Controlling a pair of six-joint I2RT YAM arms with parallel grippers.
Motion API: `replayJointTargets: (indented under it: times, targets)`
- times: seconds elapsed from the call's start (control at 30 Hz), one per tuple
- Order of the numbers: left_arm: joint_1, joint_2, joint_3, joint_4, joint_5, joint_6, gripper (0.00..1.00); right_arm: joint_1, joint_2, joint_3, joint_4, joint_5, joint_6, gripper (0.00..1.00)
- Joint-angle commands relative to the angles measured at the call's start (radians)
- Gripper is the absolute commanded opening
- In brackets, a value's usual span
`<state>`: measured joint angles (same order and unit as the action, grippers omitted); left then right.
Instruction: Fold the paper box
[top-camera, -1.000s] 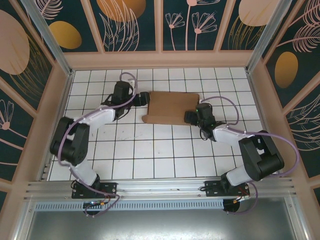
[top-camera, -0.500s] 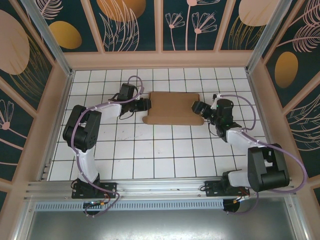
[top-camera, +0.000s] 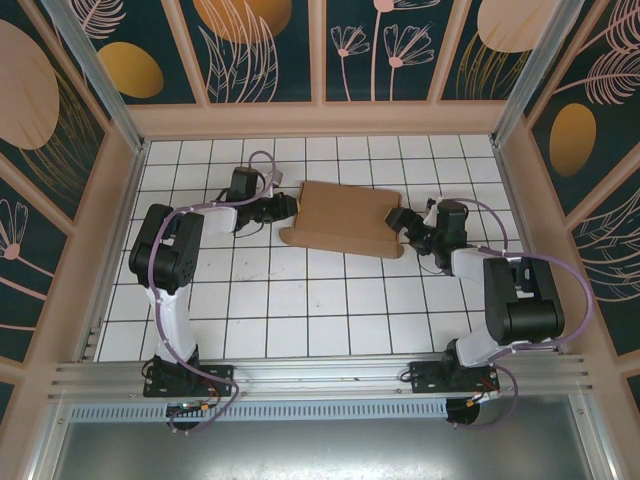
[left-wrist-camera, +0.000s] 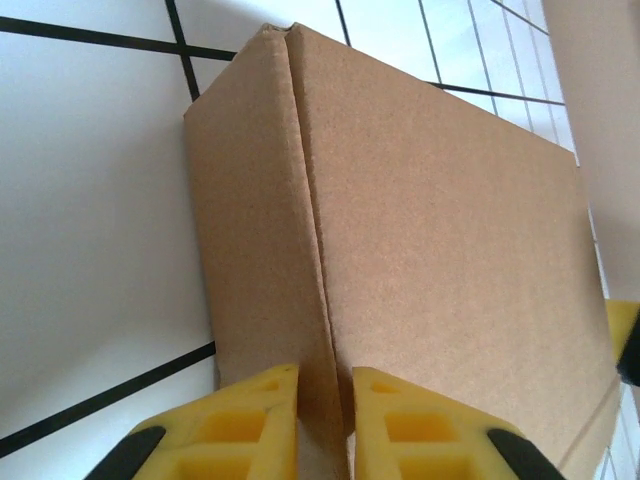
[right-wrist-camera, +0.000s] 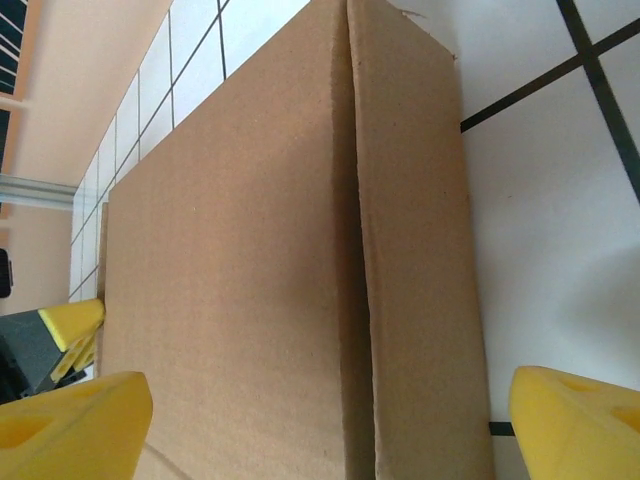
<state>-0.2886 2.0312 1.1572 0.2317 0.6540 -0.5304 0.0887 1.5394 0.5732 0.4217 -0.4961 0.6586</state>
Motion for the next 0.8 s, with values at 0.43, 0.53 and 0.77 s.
replayJointTargets:
  times: [0.43, 0.53, 0.77]
  targets:
    - [0.051, 0.097, -0.046, 0.046, 0.127, -0.053, 0.07, -0.019, 0.128, -0.003, 0.275, -0.219, 0.163, 0.95]
    - [0.051, 0.1, -0.038, 0.025, 0.113, -0.036, 0.07, -0.017, 0.146, -0.022, 0.387, -0.266, 0.234, 0.87]
    - [0.052, 0.054, -0.054, 0.008, 0.06, 0.013, 0.29, -0.017, 0.119, -0.035, 0.394, -0.221, 0.272, 0.59]
